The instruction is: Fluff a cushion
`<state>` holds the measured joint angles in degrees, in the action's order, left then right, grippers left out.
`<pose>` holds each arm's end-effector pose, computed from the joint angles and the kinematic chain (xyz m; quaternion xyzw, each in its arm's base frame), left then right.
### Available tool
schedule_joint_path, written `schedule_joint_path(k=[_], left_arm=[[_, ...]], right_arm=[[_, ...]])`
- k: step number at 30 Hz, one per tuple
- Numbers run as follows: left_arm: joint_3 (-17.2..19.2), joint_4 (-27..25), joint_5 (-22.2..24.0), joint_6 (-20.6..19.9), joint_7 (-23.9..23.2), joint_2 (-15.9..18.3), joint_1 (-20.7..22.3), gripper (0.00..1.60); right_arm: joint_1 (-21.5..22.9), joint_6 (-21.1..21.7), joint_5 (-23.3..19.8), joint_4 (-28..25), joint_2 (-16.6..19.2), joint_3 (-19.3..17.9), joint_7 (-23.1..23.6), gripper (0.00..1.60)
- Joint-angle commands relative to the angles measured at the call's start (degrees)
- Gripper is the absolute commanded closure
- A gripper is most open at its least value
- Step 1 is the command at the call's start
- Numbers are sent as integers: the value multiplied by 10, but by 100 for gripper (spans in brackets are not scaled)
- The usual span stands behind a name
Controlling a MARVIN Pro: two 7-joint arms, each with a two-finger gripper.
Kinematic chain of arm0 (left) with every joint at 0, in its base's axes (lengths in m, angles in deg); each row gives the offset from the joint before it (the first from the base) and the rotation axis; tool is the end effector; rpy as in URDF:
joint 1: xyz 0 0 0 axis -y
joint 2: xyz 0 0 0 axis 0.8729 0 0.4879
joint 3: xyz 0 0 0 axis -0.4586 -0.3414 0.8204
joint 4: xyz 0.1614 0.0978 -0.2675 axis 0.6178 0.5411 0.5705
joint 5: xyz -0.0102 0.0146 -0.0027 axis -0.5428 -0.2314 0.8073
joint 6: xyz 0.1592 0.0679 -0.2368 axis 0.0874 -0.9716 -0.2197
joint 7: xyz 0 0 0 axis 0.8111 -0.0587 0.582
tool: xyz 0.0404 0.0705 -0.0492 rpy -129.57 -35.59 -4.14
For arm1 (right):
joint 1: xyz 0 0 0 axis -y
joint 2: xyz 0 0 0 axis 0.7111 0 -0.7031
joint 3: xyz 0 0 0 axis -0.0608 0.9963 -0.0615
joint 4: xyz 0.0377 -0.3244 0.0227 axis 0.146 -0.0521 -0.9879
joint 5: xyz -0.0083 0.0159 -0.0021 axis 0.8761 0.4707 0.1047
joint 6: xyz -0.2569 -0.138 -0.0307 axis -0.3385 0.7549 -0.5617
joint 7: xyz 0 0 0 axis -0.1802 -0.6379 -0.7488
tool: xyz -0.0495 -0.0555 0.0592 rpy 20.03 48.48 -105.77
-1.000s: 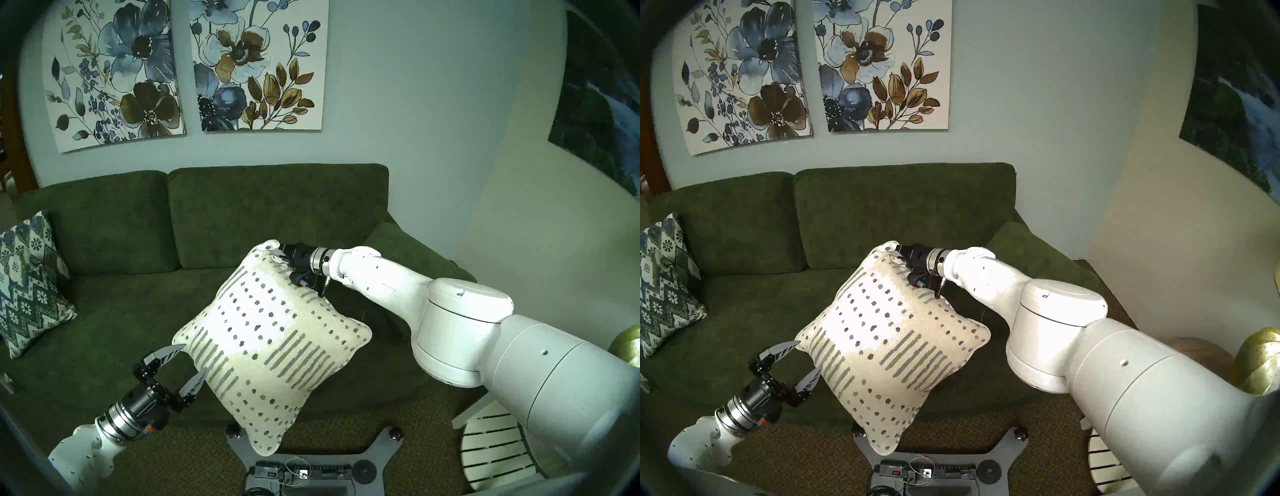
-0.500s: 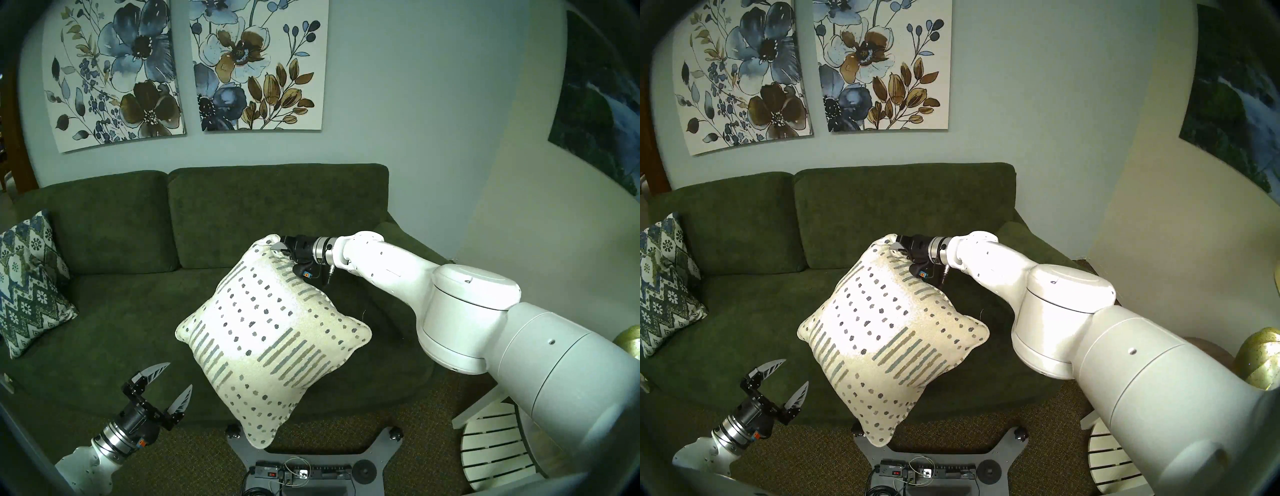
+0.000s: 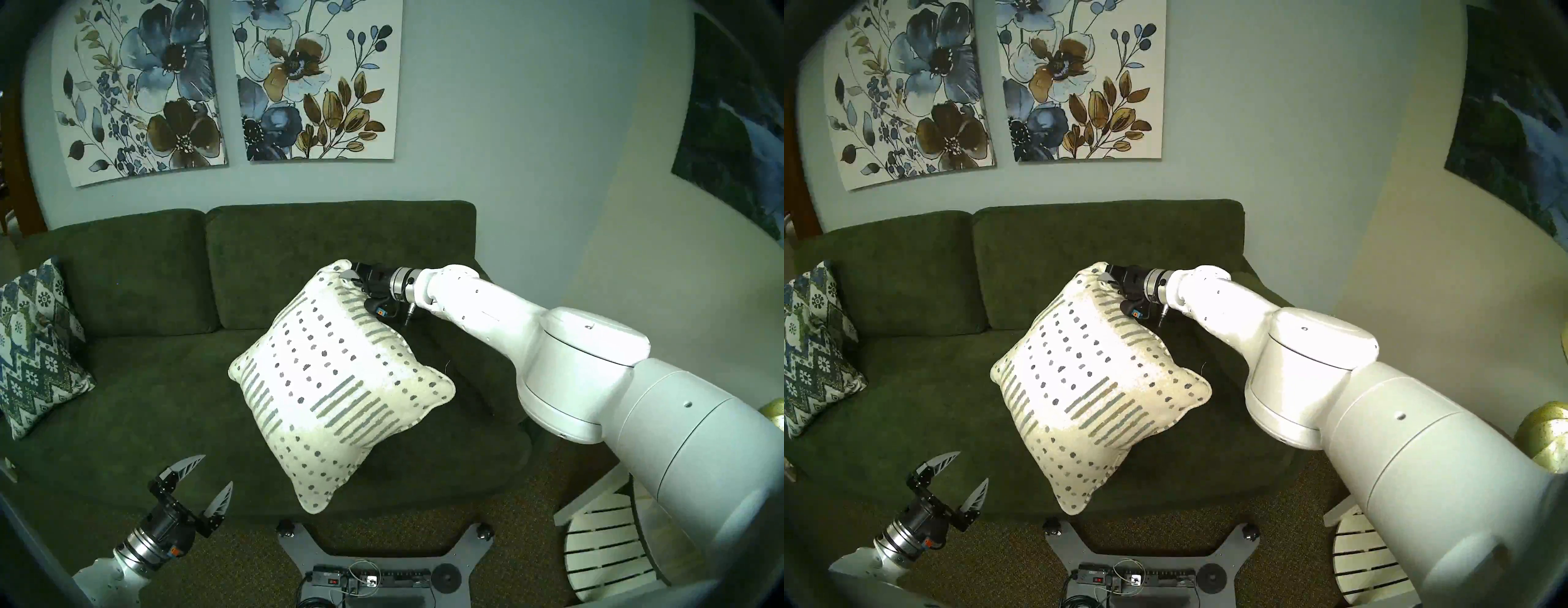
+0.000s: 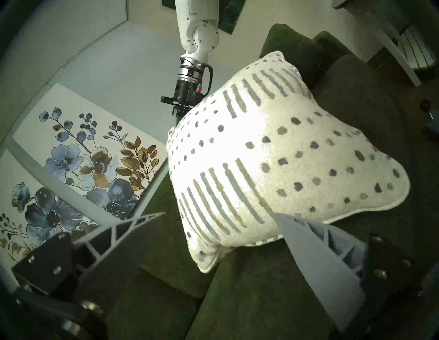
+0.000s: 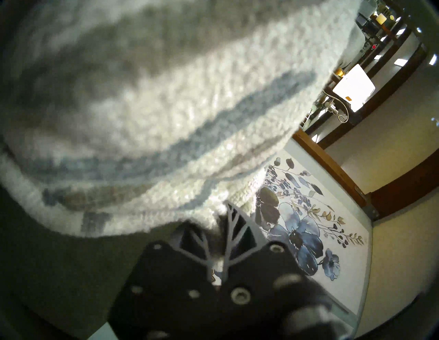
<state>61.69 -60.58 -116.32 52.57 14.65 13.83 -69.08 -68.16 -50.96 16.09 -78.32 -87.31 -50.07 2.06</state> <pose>0.0739 0.2372 -0.4547 -0.5133 0.4897 -0.6719 0.2127 0.6244 0.1636 -0.2426 -0.0561 0.7676 0.4990 0.3984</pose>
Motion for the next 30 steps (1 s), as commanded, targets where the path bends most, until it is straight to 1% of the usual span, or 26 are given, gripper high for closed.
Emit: schedule_joint_path(k=[1,2,4,6,9,11,14,15,17,18,19,21,22,23,24,26,27,29,30], left_arm=[[1,-2,9,0,15,-1,3,0],[1,-2,9,0,15,-1,3,0],[0,-3,9,0,14,-3,4,0],[-1,-3,10,0,13,-4,4,0],[0,-5,11,0,13,-5,5,0],[0,-8,12,0,14,-5,6,0],[1,-10,14,0,15,-6,8,0],[0,-12,15,0,15,-7,8,0],[-1,-15,17,0,19,-8,9,0],[-1,-16,18,0,22,-8,9,0],[-2,-18,20,0,25,-8,9,0],[-5,-21,24,0,36,-7,7,0],[-7,-23,27,0,43,-6,6,0],[-8,-23,28,0,47,-5,5,0],[-9,-24,30,0,50,-4,4,0],[-8,-24,32,0,43,-4,4,0],[-7,-23,33,0,37,-4,5,0],[-6,-21,33,0,27,-3,7,0],[-5,-21,33,0,24,-3,8,0]], right_arm=[[60,51,-7,-26,10,-43,-15,160],[60,51,-7,-26,10,-43,-15,160],[72,59,-8,-32,13,-52,-17,160],[70,70,-8,-40,16,-64,-21,160],[83,83,-8,-52,19,-78,-26,160],[79,95,-8,-64,20,-90,-32,160],[94,109,-6,-79,25,-104,-38,160],[87,116,-6,-85,28,-111,-41,160],[100,129,0,-91,36,-116,-45,160],[96,136,3,-92,42,-117,-48,160],[104,144,7,-90,46,-113,-50,160],[103,159,10,-81,57,-107,-60,160],[81,166,13,-78,63,-104,-65,160],[62,159,13,-73,67,-103,-67,160],[34,175,7,-66,70,-103,-67,160],[-8,167,3,-48,74,-98,-61,160],[3,156,3,-27,68,-79,-54,160],[-12,142,4,-8,62,-67,-46,160],[-6,133,7,3,55,-56,-41,160]])
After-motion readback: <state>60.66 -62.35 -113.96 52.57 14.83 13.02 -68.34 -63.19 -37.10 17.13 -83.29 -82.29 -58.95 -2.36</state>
